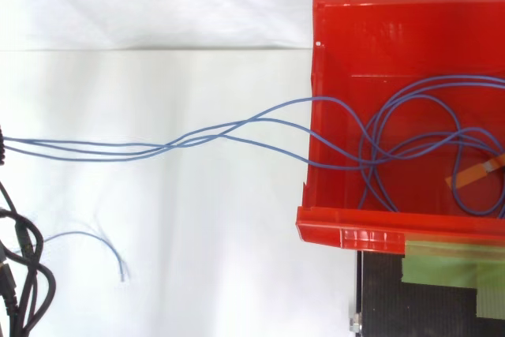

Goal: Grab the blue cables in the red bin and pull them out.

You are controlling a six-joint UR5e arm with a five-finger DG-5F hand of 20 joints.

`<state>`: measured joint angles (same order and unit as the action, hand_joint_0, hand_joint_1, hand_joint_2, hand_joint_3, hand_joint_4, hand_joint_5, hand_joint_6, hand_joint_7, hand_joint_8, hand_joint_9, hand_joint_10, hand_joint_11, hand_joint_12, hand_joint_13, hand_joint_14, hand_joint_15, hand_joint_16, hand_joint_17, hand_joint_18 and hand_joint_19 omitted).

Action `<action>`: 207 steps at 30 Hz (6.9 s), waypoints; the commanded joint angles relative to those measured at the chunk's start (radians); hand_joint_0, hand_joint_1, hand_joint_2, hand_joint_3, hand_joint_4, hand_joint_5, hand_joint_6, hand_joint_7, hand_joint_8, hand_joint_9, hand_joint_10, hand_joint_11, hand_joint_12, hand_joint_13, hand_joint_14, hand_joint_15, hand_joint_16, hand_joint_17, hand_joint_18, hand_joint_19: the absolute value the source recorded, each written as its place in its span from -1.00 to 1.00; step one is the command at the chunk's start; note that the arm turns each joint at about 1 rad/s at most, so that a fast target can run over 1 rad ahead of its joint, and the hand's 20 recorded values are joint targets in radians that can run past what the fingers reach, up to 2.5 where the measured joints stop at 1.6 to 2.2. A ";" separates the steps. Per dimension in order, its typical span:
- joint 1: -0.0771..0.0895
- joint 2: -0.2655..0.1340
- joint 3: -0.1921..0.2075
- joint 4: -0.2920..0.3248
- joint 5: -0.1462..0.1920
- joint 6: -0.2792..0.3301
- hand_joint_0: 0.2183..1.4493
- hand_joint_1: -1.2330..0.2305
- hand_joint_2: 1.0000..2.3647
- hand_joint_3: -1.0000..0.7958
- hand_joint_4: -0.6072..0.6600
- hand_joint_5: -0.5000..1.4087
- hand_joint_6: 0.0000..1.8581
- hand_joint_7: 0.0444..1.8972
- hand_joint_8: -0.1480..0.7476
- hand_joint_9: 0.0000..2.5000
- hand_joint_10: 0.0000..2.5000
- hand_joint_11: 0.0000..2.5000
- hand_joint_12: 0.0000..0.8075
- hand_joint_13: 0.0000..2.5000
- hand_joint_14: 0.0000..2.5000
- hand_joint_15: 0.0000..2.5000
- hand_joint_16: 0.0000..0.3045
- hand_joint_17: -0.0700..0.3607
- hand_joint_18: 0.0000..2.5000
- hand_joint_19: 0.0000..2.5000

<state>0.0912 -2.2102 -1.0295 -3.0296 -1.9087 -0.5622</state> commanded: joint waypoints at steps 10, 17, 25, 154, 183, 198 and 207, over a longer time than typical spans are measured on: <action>-0.001 0.001 0.000 0.000 -0.001 0.000 -0.18 -0.40 -1.00 -1.00 0.22 0.54 -0.98 -0.28 -0.12 0.05 -0.98 0.15 -0.17 0.14 -0.90 0.38 -0.63 -0.08 -0.27 -0.28; -0.001 0.000 0.000 0.000 -0.003 0.000 -0.05 -0.62 -1.00 -1.00 0.09 0.58 -1.00 0.01 -0.16 0.03 -0.98 0.18 -0.24 0.14 -0.96 0.43 -0.65 -0.12 -0.30 -0.27; -0.001 0.001 0.000 0.000 -0.003 0.000 0.10 -0.64 -1.00 -1.00 0.06 0.38 -0.18 -0.29 -0.18 0.04 -0.98 0.21 -0.24 0.14 -0.96 0.43 -0.66 -0.14 -0.30 -0.27; 0.065 0.001 -0.110 0.092 0.278 0.044 0.13 -0.62 -1.00 -1.00 -0.09 0.45 -0.71 -0.15 -0.21 0.02 -0.98 0.19 -0.25 0.12 -1.00 0.38 -0.68 -0.16 -0.31 -0.27; 0.065 0.000 -0.110 0.058 0.290 0.132 0.03 -0.55 -1.00 -1.00 -0.05 0.44 -0.86 -0.12 -0.21 0.01 -0.98 0.18 -0.25 0.11 -1.00 0.35 -0.67 -0.15 -0.31 -0.27; 0.068 0.001 -0.112 -0.089 0.315 0.295 0.01 -0.53 -1.00 -1.00 -0.05 0.44 -0.87 -0.11 -0.21 0.01 -0.98 0.18 -0.24 0.11 -0.99 0.33 -0.66 -0.14 -0.31 -0.27; 0.071 0.000 -0.112 -0.103 0.321 0.316 -0.02 -0.51 -1.00 -1.00 -0.05 0.44 -0.88 -0.11 -0.19 0.01 -0.98 0.18 -0.22 0.11 -1.00 0.34 -0.66 -0.14 -0.31 -0.27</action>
<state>0.1622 -2.2100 -1.1408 -3.1300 -1.5881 -0.2481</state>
